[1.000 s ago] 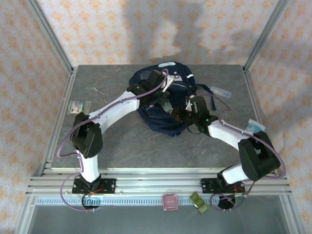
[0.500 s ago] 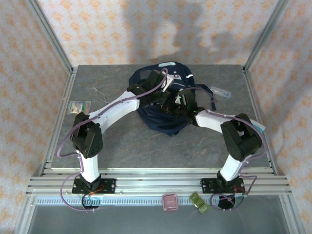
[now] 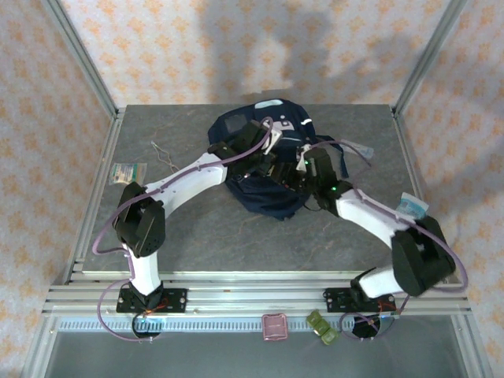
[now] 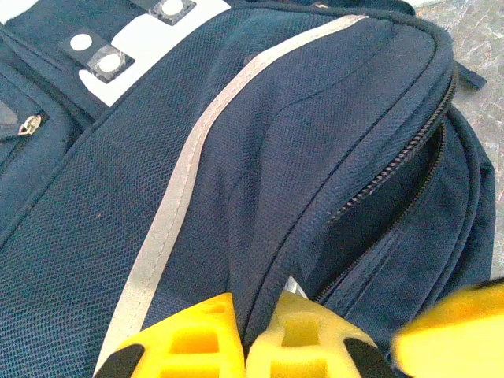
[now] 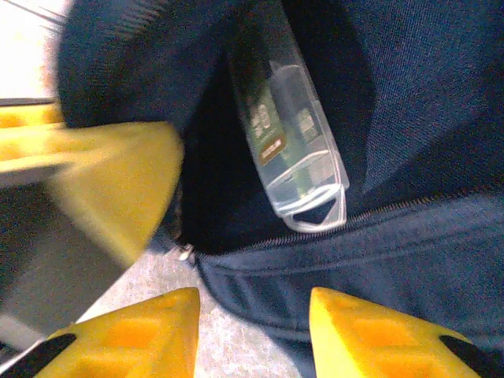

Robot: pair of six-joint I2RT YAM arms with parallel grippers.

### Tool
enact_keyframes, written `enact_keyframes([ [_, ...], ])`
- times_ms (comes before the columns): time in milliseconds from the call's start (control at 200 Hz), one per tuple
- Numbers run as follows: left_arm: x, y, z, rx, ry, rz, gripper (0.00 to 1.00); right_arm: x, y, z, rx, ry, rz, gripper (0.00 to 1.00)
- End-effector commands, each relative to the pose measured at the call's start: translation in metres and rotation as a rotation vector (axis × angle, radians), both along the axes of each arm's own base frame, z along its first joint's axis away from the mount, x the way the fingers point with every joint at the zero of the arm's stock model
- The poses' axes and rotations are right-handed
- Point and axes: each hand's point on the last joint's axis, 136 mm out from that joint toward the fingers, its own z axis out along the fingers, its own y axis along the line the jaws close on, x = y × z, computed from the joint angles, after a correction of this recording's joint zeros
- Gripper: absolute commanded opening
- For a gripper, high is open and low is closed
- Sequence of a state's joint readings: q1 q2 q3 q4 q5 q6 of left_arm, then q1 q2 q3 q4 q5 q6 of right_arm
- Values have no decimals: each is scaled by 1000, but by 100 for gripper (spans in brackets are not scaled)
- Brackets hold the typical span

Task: Pack books, pencil case, and school supplies into a backpack

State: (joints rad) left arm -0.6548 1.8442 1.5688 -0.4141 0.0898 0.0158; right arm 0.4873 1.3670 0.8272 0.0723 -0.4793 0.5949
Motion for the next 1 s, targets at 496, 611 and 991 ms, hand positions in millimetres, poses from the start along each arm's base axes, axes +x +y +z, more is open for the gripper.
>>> enact_keyframes([
  [496, -24, 6, 14, -137, -30, 41, 0, 68, -204, 32, -312, -48, -587, 69],
  [611, -24, 6, 13, -142, -29, 44, 0, 105, -240, 19, -366, -12, -692, 79],
  [991, -23, -2, 24, -189, -28, 39, 0, 229, -321, -37, -327, 115, -764, 83],
])
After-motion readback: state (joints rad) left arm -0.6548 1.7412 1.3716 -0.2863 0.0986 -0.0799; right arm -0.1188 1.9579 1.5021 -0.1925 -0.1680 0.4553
